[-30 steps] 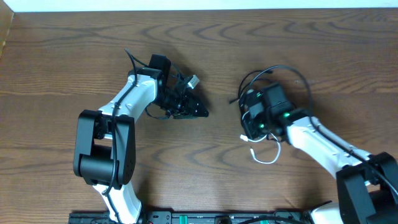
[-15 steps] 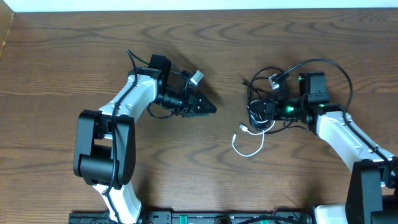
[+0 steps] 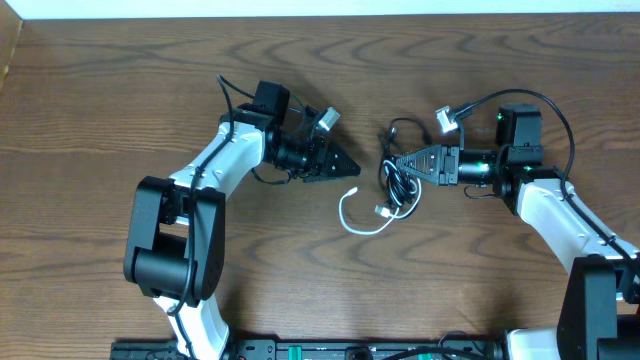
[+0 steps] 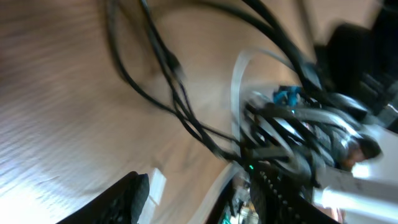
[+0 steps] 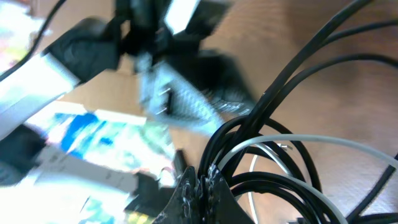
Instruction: Untangle cables
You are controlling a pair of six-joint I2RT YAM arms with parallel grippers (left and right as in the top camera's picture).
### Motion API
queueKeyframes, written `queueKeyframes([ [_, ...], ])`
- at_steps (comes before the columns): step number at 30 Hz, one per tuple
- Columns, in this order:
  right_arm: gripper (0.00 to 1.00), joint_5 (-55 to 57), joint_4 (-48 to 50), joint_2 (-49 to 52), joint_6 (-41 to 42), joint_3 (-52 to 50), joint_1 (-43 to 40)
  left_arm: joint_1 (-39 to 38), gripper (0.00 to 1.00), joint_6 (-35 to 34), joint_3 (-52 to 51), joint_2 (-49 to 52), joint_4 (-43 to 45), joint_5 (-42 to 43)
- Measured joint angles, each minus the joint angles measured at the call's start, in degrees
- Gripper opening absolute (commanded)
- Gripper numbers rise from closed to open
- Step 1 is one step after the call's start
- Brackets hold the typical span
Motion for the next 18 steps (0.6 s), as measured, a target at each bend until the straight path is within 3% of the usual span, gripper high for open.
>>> queueKeyframes([
  [8,0.01,0.5,-7.2,0.0,-4.3,0.1,-0.3,0.0,0.58,-9.6,0.0,0.0,-1.4,-17.6],
  [18,0.01,23.6,-22.7,0.0,-10.8,0.3,-1.8,0.0,0.58,-11.6,0.0,0.0,-4.0,-28.9],
])
